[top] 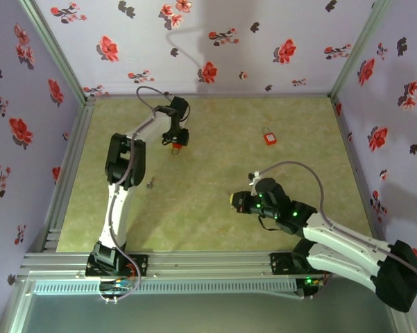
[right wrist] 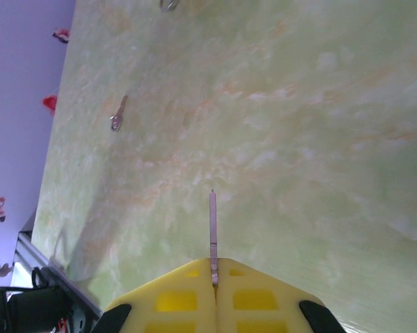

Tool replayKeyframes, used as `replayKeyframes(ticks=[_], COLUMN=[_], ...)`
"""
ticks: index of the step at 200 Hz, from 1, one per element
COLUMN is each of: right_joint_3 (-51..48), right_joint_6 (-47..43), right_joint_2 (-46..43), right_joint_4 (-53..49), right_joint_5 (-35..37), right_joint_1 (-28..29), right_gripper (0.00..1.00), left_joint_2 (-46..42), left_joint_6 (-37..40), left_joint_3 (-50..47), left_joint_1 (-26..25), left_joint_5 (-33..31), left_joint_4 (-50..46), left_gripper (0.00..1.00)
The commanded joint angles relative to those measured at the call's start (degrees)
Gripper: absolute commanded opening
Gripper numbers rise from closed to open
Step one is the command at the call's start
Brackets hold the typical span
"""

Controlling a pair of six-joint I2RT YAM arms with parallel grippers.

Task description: Unlock with the key

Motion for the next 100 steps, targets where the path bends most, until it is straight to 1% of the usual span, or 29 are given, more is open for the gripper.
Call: replayKeyframes(ticks=[1,32,54,68,80,91,100], right_joint_3=[3.5,6.5,9.0,10.7,12.2,14.0,15.7], right_joint_6=[-2.7,-4.2,-5.9,-6.9,-7.8,-8.9,-9.8], right_joint_2=[-2.6,-4.9,-5.3,-5.4,-5.4,-5.1,-4.7], right_joint_4=[-7.7,-14.9,-18.8,-20.0,-20.6,-21.5,-22.5], right_joint_5=[-1.3,-5.0,-9.8,-13.4,-16.1,-18.3,-19.7], right_joint_1=[-2.5,-7.4,-10.8,-12.2,-12.8,-13.2,-13.4], right_gripper=[0.00,0.00,0.00,0.00,0.00,0.00,0.00], left_joint_2=[-4.7,-14.8,-23.3,-29.2,-34.0,-37.8,-40.8], left_joint_6=[5.9,13.2,19.7,24.9,27.8,29.7,33.4], left_joint_3=[-7.2,-19.0,-27.8,-32.7,-36.7,-38.8,-40.8], left_joint_1=[-0.4,-1.3,-3.2,-4.8,-5.7,-5.9,-6.1], left_joint_5=[1.0,2.8,5.3,6.9,8.4,11.2,14.7], left_joint_4=[2.3,10.7,16.5,19.5,21.8,22.2,22.1], left_gripper=[0.30,0.21,0.17,0.16,0.16,0.16,0.15])
